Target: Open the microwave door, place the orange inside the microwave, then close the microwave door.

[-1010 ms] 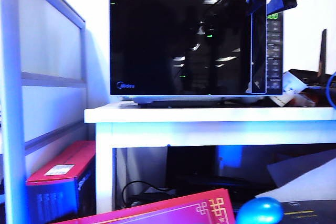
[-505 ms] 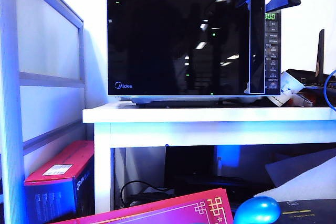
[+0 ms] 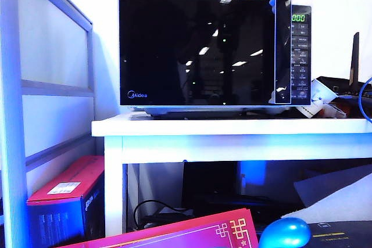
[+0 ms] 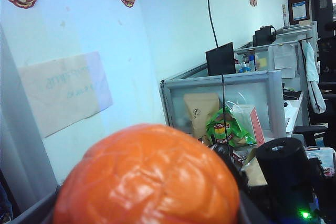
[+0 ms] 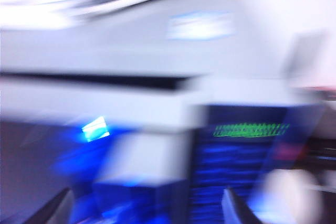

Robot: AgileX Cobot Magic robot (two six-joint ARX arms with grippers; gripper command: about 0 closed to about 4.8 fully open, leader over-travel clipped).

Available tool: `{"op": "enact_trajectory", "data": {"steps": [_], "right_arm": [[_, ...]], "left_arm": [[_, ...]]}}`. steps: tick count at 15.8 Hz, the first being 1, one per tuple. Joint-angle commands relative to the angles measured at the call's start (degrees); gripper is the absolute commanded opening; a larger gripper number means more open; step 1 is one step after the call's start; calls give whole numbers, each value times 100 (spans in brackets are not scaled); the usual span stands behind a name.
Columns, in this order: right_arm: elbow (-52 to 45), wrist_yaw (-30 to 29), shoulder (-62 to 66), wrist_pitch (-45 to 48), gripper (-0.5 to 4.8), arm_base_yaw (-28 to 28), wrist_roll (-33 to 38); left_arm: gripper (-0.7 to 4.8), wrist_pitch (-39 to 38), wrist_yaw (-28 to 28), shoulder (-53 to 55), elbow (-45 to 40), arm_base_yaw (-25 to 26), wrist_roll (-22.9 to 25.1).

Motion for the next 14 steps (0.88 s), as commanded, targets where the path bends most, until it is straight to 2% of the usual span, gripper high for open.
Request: {"op": "enact_trajectory", "data": {"steps": [1,2,3,4,10,14], "right_arm": [[26,979,11,286,301,0,-214],[24,1097,48,282,258,-7,-424],[20,1408,131,299,158,-42,-553],[20,1478,229,334,102,-94,-560],[24,1379,824,992,102,-245,-557],[22,732,1266,1593,102,-245,-555]], "left_arm": [[367,74,24,-22,13,-2,-17],[367,74,24,-22,13,-2,-17],[367,77,24,-22,13,-2,-17],[367,74,26,-22,13,-2,-20],[368,66,24,-22,13,-2,-17],[367,20,24,-22,13,-2,-17]]}}
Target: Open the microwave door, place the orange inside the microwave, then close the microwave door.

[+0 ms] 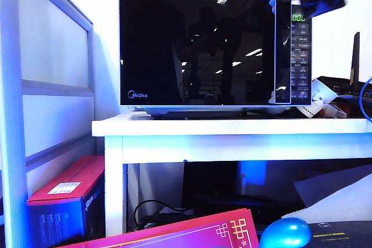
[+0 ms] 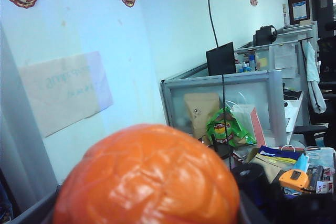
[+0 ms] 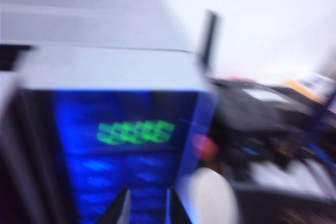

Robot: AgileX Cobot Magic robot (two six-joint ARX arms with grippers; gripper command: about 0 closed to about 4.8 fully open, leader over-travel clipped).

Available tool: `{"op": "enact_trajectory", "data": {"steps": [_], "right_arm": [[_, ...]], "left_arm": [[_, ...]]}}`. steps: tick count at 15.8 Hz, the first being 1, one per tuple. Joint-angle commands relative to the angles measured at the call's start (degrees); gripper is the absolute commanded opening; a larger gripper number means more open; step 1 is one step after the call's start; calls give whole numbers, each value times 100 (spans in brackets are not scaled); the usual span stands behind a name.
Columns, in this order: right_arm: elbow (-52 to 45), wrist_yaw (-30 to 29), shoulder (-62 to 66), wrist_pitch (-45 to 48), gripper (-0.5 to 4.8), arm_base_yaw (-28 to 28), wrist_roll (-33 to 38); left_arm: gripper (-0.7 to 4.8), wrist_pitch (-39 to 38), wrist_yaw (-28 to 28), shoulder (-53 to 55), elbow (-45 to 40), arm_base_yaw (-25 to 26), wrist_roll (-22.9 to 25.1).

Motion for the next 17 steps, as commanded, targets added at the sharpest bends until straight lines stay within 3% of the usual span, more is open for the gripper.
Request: {"op": "enact_trajectory", "data": {"steps": [1,7,17], "right_arm": [[24,-527,153,372,102,0,-7],[28,-2059,72,162,102,-2,-11],[31,-2409,-986,-586,73,-133,-186]], "left_arm": [[367,-4,22,-22,13,-2,-15],[367,-15,4,-22,13,-2,-15],[367,-11,4,-22,13,-2,-15]]}}
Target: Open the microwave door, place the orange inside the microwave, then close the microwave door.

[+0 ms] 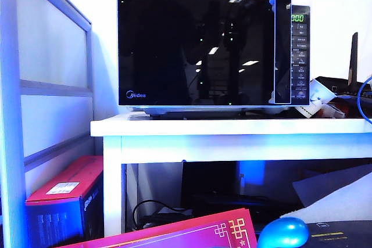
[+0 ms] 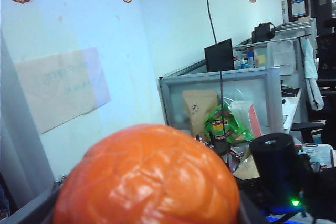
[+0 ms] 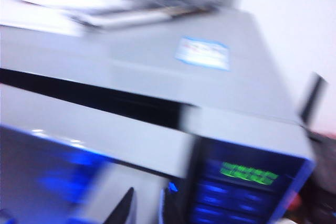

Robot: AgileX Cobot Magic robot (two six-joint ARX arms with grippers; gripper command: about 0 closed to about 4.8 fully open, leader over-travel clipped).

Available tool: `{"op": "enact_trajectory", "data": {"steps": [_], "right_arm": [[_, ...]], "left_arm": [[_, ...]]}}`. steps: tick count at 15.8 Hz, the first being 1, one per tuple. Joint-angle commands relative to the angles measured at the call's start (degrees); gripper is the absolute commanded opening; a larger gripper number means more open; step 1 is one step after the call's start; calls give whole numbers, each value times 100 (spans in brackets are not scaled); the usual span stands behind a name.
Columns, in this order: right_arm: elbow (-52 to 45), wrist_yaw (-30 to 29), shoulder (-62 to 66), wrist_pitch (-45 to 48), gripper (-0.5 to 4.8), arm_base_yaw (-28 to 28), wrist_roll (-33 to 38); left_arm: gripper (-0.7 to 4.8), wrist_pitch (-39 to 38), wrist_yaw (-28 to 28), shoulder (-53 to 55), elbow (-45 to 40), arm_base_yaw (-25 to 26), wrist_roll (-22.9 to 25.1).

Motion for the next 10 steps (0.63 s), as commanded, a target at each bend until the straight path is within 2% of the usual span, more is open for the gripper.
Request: {"op": "enact_trajectory", "data": {"steps": [1,2,5,10], "right_arm": [[28,59,-197,-2,73,-4,2],[28,361,-195,-11,73,-4,2],[28,557,-55,-7,73,-4,0],[31,516,468,90,72,-4,2]], "left_arm": [[367,70,9,-22,13,-2,-15],[367,70,7,-22,13,-2,-15],[367,72,9,-22,13,-2,-15],[367,68,7,-22,13,-2,-17]]}}
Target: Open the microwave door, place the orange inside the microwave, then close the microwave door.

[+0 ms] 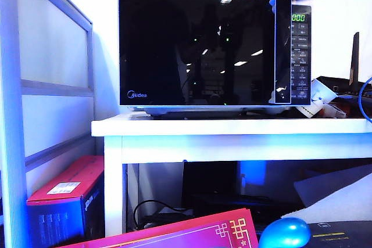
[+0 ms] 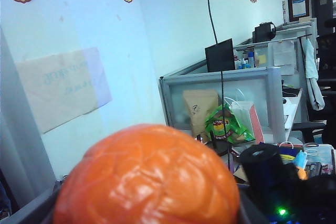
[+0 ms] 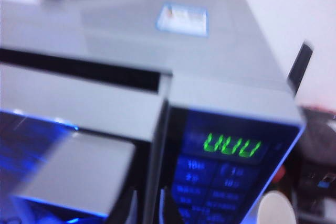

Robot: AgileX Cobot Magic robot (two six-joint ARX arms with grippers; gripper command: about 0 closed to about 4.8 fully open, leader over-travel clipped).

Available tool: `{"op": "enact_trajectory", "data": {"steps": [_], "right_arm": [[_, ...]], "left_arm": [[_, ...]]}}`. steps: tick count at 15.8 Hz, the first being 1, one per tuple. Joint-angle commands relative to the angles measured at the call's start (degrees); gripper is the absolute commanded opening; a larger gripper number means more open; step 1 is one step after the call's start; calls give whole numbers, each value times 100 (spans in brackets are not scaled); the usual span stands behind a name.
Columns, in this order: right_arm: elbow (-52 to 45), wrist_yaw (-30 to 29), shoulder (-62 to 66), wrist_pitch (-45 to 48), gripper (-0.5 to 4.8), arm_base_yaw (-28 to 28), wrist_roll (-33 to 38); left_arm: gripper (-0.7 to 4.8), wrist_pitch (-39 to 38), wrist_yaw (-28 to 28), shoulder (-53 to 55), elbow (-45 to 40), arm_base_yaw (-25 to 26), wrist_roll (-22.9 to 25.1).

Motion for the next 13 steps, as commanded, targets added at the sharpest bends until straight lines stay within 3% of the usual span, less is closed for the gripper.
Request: {"op": "enact_trajectory", "data": {"steps": [1,3,8,10,13], "right_arm": [[28,-138,127,122,72,9,2],[33,-815,52,90,71,7,-4],[50,-1429,-404,-780,71,7,-348],[52,-1239,-638,-883,71,7,-448],[52,-306,-833,-824,71,7,-448]], "left_arm": [[367,68,9,-22,13,-2,-17],[367,63,7,-22,13,0,-15],[367,70,7,-22,13,0,-15],[367,70,9,-22,13,-2,-17],[367,72,9,-22,13,-2,-17]]}}
